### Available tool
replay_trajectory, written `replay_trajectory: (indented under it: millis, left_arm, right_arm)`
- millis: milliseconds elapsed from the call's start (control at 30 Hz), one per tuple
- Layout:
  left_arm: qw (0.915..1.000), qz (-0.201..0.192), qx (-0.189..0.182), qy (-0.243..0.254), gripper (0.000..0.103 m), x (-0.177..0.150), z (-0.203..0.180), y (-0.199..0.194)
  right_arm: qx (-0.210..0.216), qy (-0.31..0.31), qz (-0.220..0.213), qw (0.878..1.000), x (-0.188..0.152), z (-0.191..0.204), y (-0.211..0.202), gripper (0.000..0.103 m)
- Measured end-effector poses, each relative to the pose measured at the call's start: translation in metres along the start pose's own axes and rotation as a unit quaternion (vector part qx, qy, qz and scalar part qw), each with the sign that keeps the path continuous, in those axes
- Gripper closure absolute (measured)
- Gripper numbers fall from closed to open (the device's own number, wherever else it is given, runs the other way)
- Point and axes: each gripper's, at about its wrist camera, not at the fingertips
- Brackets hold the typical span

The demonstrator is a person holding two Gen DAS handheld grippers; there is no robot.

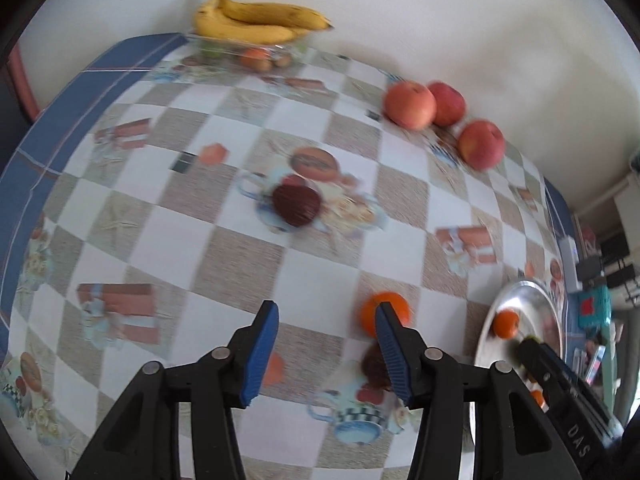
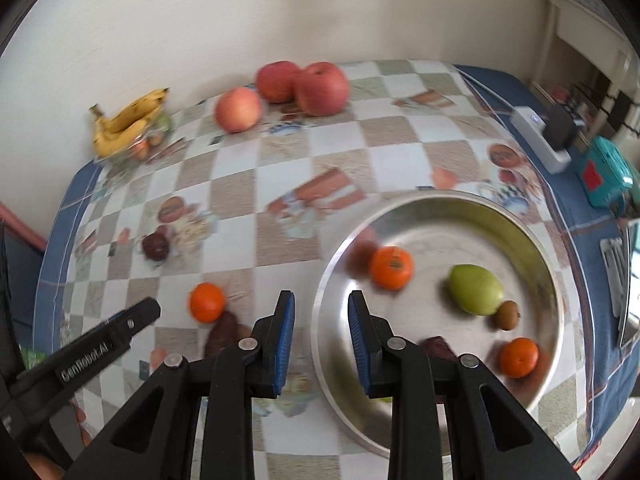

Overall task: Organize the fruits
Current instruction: 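Withdraw both open tools from the plate back toward the remaining fruit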

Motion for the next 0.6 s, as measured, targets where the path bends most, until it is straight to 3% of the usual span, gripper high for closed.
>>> replay_trajectory:
  millis: [233,600]
  left_arm:
    - [0.9993,-0.002,0.002,-0.038,0.046,0.004,0.026,-0.005]
    - [0.9993,0.014,0.000,-0.035,0.038,0.001,0.022,0.002]
  right_arm:
    - [0.005,-0.026,-0.001,1.000,-0.004,0.021,0.000,0.075]
    - [-0.013,-0.023,0.012,1.000,-0.005,0.015,0.010,0.075]
Point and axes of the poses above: each gripper's, at about its wrist camera, not at the fingertips, and y roughly the way its jaws point, z to its left, x to its top, and after that the axes turned 8 degrees about y, right-handed
